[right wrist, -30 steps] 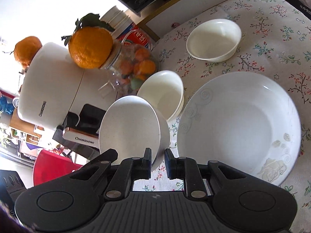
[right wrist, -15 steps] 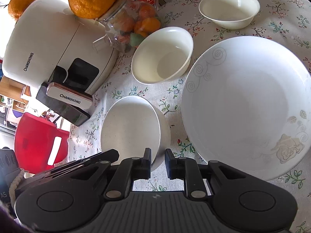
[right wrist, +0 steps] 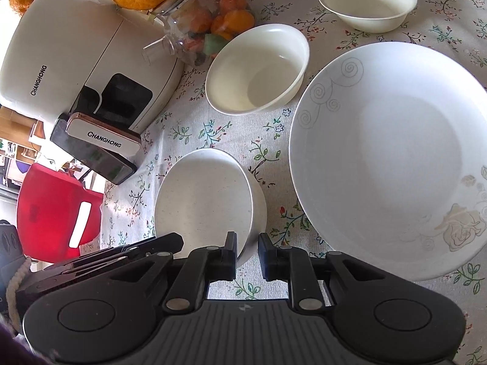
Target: Organize plates and bowls
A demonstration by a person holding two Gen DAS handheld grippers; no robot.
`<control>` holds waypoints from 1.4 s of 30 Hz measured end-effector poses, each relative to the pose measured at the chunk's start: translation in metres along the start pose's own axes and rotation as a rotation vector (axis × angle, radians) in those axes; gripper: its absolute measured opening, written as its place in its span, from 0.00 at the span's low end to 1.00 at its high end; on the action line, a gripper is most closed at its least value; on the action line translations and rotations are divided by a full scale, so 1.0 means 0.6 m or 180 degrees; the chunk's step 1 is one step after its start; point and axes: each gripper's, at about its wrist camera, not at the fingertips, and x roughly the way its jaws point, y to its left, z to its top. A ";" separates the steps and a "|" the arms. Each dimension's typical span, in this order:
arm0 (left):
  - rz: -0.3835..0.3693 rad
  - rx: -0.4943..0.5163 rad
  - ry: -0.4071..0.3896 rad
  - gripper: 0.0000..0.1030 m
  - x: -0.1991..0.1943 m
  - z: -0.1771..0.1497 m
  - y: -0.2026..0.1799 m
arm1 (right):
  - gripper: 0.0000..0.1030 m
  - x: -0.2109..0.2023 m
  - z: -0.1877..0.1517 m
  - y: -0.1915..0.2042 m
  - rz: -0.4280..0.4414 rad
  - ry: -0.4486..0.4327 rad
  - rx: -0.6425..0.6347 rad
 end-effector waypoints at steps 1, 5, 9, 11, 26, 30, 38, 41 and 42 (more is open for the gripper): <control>0.0008 -0.0003 0.0008 0.12 -0.001 -0.002 0.000 | 0.14 0.002 0.001 0.001 0.0001 0.0008 -0.0007; 0.0025 -0.0020 0.0048 0.12 0.001 -0.003 0.004 | 0.14 0.008 0.001 0.003 -0.0001 0.0037 -0.0023; 0.0018 -0.0018 0.0057 0.13 0.002 -0.003 0.003 | 0.15 0.010 0.001 0.005 0.0002 0.0045 -0.0035; 0.0012 -0.0020 0.0064 0.13 0.003 -0.002 0.003 | 0.16 0.010 0.001 0.003 0.0018 0.0046 -0.0026; 0.0047 -0.0021 -0.0001 0.30 -0.008 0.006 -0.002 | 0.30 0.003 0.008 0.005 0.0065 0.0039 -0.0053; 0.0072 -0.0011 -0.0048 0.41 -0.013 0.012 -0.008 | 0.37 -0.010 0.014 0.003 0.0100 -0.0045 -0.0049; 0.0129 0.0031 -0.0163 0.54 -0.020 0.025 -0.024 | 0.44 -0.033 0.029 0.000 0.0139 -0.0177 -0.0082; 0.0128 0.0046 -0.0215 0.63 -0.022 0.029 -0.030 | 0.48 -0.043 0.034 -0.003 0.0167 -0.0246 -0.0096; 0.0127 0.0051 -0.0230 0.65 -0.022 0.030 -0.032 | 0.51 -0.047 0.036 -0.005 0.0174 -0.0276 -0.0096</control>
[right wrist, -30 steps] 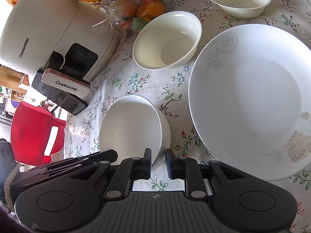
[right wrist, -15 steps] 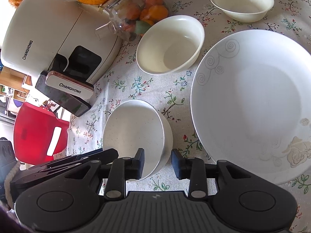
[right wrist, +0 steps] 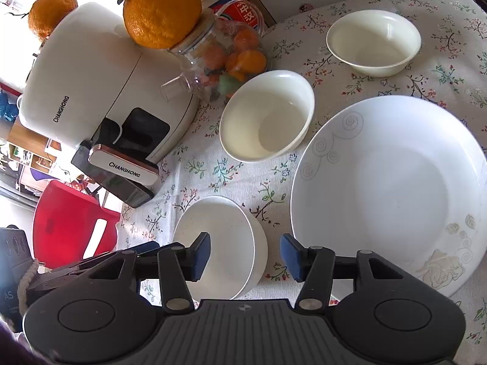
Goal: Organize plates and bowls
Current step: 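Open both tools and release the white bowl, then move both tools to the cream bowl by the jar and close on its rim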
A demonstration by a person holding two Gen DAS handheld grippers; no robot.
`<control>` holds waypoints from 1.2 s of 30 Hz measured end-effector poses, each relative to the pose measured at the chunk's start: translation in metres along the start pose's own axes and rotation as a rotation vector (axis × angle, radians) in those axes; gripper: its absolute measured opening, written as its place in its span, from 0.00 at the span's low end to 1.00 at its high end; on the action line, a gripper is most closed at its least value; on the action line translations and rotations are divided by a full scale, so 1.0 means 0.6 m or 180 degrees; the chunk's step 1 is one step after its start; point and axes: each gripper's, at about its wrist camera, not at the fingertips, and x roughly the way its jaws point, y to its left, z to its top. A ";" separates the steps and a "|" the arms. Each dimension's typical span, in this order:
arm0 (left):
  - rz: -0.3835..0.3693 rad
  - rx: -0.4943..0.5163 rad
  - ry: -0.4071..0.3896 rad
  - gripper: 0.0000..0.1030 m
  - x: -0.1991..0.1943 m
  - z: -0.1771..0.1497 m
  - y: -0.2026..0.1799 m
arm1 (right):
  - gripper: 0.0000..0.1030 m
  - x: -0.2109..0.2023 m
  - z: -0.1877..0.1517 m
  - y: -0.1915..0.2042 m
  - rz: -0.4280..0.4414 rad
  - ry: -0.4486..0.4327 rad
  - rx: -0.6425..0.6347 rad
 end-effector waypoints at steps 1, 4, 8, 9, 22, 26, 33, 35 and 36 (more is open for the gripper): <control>-0.0001 0.0007 -0.0019 0.67 0.000 0.002 -0.002 | 0.53 -0.003 0.002 -0.001 0.0006 -0.0028 -0.0004; 0.0006 0.0055 -0.0078 0.74 -0.002 0.006 -0.009 | 0.54 -0.014 0.008 -0.004 0.0006 -0.0117 -0.0032; 0.0017 0.0126 -0.0193 0.85 -0.005 0.015 -0.016 | 0.58 -0.027 0.015 -0.007 -0.0007 -0.0250 -0.0077; 0.0023 0.0132 -0.0228 0.89 -0.004 0.017 -0.017 | 0.60 -0.030 0.017 -0.007 -0.0017 -0.0280 -0.0091; 0.0312 -0.0004 -0.0619 1.00 0.034 0.057 -0.042 | 0.71 -0.044 0.061 -0.039 -0.0088 -0.0800 -0.0012; 0.0343 -0.0132 -0.0646 1.00 0.050 0.069 -0.053 | 0.71 -0.038 0.071 -0.046 -0.0083 -0.0943 0.0008; 0.0415 -0.0440 -0.0600 1.00 0.074 0.081 -0.049 | 0.71 -0.023 0.086 -0.050 -0.0067 -0.1083 0.0045; 0.0409 -0.0579 -0.0615 0.99 0.081 0.085 -0.041 | 0.71 -0.016 0.090 -0.052 -0.0074 -0.1112 0.0087; 0.0405 -0.0655 -0.0618 0.99 0.085 0.086 -0.037 | 0.71 -0.013 0.091 -0.053 -0.0081 -0.1126 0.0107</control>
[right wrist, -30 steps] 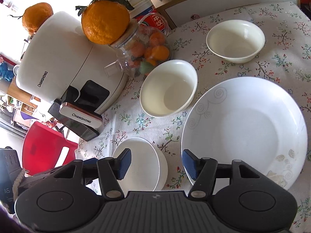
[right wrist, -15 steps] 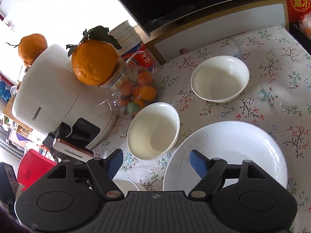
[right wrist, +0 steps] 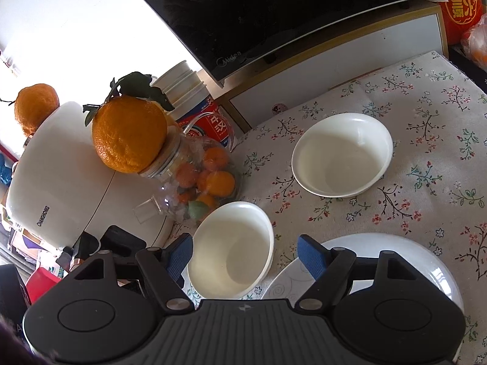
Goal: Organize plates and bowls
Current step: 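Move both tools to the cream bowl by the jar and close on its rim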
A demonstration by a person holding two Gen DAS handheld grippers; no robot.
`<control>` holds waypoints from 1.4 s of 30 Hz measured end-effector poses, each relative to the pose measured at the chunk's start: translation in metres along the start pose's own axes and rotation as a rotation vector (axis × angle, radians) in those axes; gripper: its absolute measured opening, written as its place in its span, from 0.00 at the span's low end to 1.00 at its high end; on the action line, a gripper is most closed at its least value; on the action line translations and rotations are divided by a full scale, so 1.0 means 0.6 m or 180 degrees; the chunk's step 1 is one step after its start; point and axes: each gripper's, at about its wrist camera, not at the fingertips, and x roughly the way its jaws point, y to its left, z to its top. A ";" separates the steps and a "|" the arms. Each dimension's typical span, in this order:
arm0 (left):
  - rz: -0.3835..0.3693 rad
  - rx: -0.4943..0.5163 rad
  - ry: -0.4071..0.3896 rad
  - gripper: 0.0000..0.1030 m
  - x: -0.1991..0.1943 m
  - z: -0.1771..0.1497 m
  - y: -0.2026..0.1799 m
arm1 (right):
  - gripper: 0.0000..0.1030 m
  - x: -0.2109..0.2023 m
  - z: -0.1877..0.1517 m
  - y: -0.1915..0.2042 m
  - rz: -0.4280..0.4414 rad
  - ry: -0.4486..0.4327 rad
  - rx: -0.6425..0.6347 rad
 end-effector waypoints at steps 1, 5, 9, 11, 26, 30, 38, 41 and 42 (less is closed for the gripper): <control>-0.0002 -0.0071 0.0005 0.98 0.006 0.001 0.002 | 0.71 0.004 0.000 -0.001 -0.0014 -0.0014 0.0023; -0.0070 -0.0256 0.0021 0.93 0.019 0.001 0.011 | 0.71 0.021 -0.001 -0.004 -0.0053 -0.0068 0.0091; -0.0200 -0.0337 0.0017 0.84 0.024 -0.002 0.013 | 0.71 0.036 -0.003 -0.006 -0.0065 -0.0127 0.0121; -0.0257 -0.0377 -0.0010 0.79 0.023 -0.002 0.015 | 0.69 0.043 -0.003 -0.009 -0.0040 -0.0145 0.0186; -0.0417 -0.0522 0.0001 0.39 0.043 -0.001 0.014 | 0.50 0.078 -0.007 -0.009 -0.0164 -0.0131 0.0222; -0.0497 -0.0498 0.0009 0.24 0.043 0.001 0.012 | 0.40 0.081 -0.008 -0.010 -0.0140 -0.0116 0.0227; -0.0556 -0.0468 0.0002 0.14 0.043 0.004 0.017 | 0.23 0.084 -0.008 -0.012 -0.0075 -0.0058 0.0278; -0.0551 -0.0478 0.0000 0.11 0.045 0.006 0.018 | 0.14 0.083 -0.008 -0.016 -0.0079 -0.0068 0.0324; -0.0551 -0.0480 -0.0005 0.10 0.045 0.006 0.020 | 0.11 0.083 -0.008 -0.017 -0.0081 -0.0065 0.0333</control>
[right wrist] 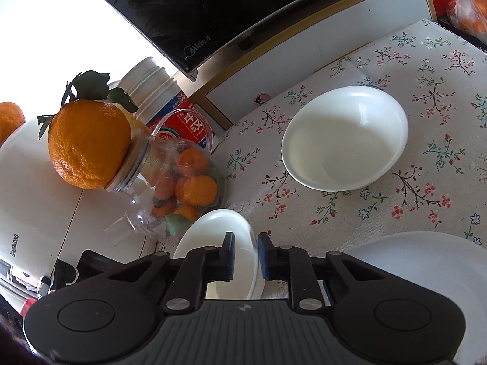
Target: Organize plates and bowls
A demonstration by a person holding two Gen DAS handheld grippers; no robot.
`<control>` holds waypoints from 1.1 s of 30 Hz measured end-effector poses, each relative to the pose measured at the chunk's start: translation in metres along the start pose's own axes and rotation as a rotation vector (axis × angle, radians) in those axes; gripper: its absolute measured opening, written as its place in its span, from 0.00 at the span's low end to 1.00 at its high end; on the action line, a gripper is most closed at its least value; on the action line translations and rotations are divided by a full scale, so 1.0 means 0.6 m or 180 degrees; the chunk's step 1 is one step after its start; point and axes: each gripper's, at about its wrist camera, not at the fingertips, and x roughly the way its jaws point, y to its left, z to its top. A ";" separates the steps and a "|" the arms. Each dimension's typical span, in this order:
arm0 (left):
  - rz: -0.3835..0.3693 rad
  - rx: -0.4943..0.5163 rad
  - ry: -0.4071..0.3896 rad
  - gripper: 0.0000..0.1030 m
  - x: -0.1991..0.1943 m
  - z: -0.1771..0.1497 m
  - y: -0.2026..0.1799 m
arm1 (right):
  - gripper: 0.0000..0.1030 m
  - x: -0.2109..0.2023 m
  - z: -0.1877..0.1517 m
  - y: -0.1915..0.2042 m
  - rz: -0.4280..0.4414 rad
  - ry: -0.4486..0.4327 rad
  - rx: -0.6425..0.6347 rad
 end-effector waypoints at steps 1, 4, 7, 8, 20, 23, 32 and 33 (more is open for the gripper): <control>0.0000 0.0000 -0.0005 0.10 -0.001 0.001 0.001 | 0.10 -0.001 0.000 -0.001 0.0003 0.0002 0.0008; -0.0019 -0.0015 -0.0014 0.10 -0.003 0.002 0.001 | 0.09 -0.003 0.001 -0.001 0.0029 0.0008 0.0021; -0.0061 -0.0023 -0.0030 0.10 -0.010 0.003 0.001 | 0.09 -0.010 0.002 0.004 0.0055 -0.0019 -0.0014; -0.0063 -0.0009 -0.0039 0.10 -0.014 0.003 0.000 | 0.09 -0.012 0.002 0.005 0.0061 -0.0031 -0.0022; -0.0205 0.0123 -0.0096 0.09 -0.054 0.001 -0.015 | 0.09 -0.052 0.008 0.011 0.0134 -0.0061 -0.0097; -0.0262 0.0181 -0.0099 0.09 -0.064 -0.002 -0.023 | 0.09 -0.068 0.011 0.009 0.0168 -0.0073 -0.0079; -0.0458 0.0316 -0.0086 0.09 -0.096 -0.013 -0.039 | 0.09 -0.118 0.013 0.003 0.0288 -0.0106 -0.0081; -0.0479 0.0328 -0.0080 0.09 -0.099 -0.015 -0.040 | 0.09 -0.124 0.012 0.003 0.0303 -0.0103 -0.0084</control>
